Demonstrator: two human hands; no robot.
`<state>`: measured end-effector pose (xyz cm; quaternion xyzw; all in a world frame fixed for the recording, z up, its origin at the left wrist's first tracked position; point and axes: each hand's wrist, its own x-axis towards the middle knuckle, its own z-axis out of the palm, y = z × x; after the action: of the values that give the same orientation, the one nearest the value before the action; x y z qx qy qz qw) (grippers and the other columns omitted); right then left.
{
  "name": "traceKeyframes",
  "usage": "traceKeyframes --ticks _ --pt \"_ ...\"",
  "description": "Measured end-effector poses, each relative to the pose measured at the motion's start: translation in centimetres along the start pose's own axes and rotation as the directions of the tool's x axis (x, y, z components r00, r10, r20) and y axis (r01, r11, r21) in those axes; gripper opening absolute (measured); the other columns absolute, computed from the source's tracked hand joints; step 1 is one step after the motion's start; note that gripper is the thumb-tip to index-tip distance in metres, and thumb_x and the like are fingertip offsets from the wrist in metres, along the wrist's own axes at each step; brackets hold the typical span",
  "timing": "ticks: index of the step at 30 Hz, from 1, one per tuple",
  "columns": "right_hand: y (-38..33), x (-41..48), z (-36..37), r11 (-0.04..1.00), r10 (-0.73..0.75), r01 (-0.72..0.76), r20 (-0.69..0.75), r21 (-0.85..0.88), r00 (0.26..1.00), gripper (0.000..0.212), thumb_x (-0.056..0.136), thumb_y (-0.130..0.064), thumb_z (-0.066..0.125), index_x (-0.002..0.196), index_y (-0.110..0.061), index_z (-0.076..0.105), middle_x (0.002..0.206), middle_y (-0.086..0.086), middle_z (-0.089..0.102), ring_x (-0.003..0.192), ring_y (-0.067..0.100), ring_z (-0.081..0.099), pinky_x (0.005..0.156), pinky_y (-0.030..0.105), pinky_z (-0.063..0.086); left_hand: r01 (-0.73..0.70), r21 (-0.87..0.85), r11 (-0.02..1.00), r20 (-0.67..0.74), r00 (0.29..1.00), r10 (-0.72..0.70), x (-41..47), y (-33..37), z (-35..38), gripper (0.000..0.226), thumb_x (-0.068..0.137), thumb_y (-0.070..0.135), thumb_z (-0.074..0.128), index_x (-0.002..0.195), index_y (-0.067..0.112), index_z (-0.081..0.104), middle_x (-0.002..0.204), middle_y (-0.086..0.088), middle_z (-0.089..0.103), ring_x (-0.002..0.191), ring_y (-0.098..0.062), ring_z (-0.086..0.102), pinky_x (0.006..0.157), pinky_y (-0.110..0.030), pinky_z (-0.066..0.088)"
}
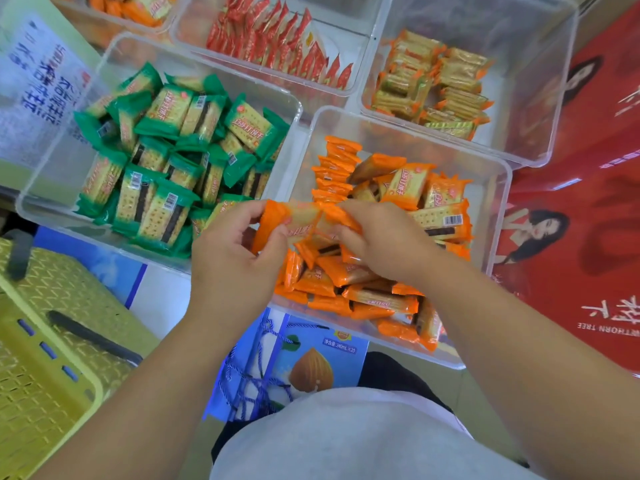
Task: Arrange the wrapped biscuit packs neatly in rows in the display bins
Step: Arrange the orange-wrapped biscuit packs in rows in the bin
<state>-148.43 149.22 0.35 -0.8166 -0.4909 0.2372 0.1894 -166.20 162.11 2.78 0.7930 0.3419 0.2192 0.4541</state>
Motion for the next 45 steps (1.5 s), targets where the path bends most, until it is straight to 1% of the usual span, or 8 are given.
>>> traceKeyframes --ticks 7,12,16,21,26,32,39,45 --pt "1.8 -2.5 -5.7 0.992 0.126 -0.119 -0.449 0.044 0.885 0.033 0.092 -0.031 0.054 0.121 -0.025 0.067 0.108 -0.001 0.071 0.101 0.020 0.062 0.083 0.038 0.049 -0.055 -0.028 0.998 0.065 0.996 0.057 1.2 1.9 3.2 0.018 0.091 0.035 0.062 0.105 0.044 0.060 0.095 0.017 0.067 0.084 -0.011 0.068 0.071 -0.037 0.057" --pt "4.9 -3.2 -5.6 0.867 0.292 -0.350 -0.208 -0.354 0.934 0.052 0.088 -0.018 0.058 0.140 -0.022 0.055 0.142 0.007 0.055 0.128 0.035 0.047 0.105 0.049 0.039 -0.178 0.036 0.983 0.348 0.925 0.155 3.8 3.0 8.0 0.032 0.091 0.022 0.067 0.123 0.027 0.066 0.119 0.007 0.062 0.112 -0.014 0.060 0.095 -0.039 0.052" --pt "5.2 -3.7 -4.5 0.837 0.400 -0.411 -0.109 -0.362 0.910 0.066 0.090 -0.030 0.058 0.154 -0.025 0.038 0.162 0.003 0.033 0.148 0.031 0.026 0.117 0.052 0.019 -0.223 0.211 0.952 0.615 0.787 0.048 4.5 2.7 8.8 0.043 0.096 0.018 0.064 0.138 0.027 0.059 0.151 -0.005 0.047 0.142 -0.019 0.039 0.117 -0.039 0.033" --pt "1.4 -3.7 -3.7 0.977 0.108 -0.165 -0.356 -0.132 0.928 0.050 0.083 -0.019 0.055 0.132 -0.010 0.063 0.134 0.013 0.059 0.129 0.034 0.049 0.109 0.045 0.035 -0.241 0.317 0.917 0.304 0.942 0.142 2.7 1.1 4.3 0.027 0.091 0.015 0.058 0.115 0.014 0.071 0.113 -0.007 0.069 0.103 -0.029 0.062 0.090 -0.033 0.043" --pt "-3.2 -1.0 -0.6 0.995 -0.088 0.083 0.086 0.053 0.992 0.035 0.095 -0.023 0.059 0.127 -0.015 0.066 0.125 0.006 0.064 0.119 0.023 0.054 0.097 0.039 0.046 -0.187 0.511 0.839 0.085 0.982 0.167 -1.3 -2.4 0.7 0.027 0.085 0.025 0.065 0.105 0.007 0.071 0.115 -0.015 0.063 0.108 -0.035 0.056 0.094 -0.043 0.039" --pt "-3.7 3.0 2.9 0.967 -0.092 0.201 0.520 -0.158 0.849 0.075 0.071 -0.058 0.080 0.132 -0.026 0.049 0.120 0.003 0.057 0.109 0.024 0.057 0.086 0.042 0.052 -0.199 0.488 0.850 0.189 0.975 0.119 -4.3 -4.5 1.1 0.040 0.081 0.014 0.069 0.120 0.006 0.066 0.126 -0.016 0.062 0.109 -0.037 0.055 0.093 -0.047 0.049" --pt "-2.4 4.2 3.8 0.975 -0.025 0.146 0.570 -0.167 0.821 0.075 0.058 -0.054 0.082 0.118 -0.040 0.038 0.092 0.002 0.062 0.082 0.025 0.060 0.069 0.048 0.054 -0.109 0.384 0.917 0.197 0.980 0.034 -4.8 -4.6 1.1 0.053 0.084 0.003 0.074 0.134 0.002 0.058 0.140 -0.016 0.055 0.128 -0.026 0.046 0.106 -0.032 0.037" --pt "-2.8 3.3 4.0 0.950 -0.143 0.283 0.628 -0.129 0.765 0.055 0.064 -0.038 0.083 0.104 -0.034 0.046 0.112 -0.004 0.052 0.096 0.025 0.054 0.078 0.046 0.052 -0.027 0.304 0.952 0.235 0.971 -0.047 -4.7 -4.6 0.9 0.055 0.092 0.006 0.064 0.144 0.007 0.048 0.144 -0.008 0.050 0.127 -0.021 0.050 0.105 -0.022 0.034"
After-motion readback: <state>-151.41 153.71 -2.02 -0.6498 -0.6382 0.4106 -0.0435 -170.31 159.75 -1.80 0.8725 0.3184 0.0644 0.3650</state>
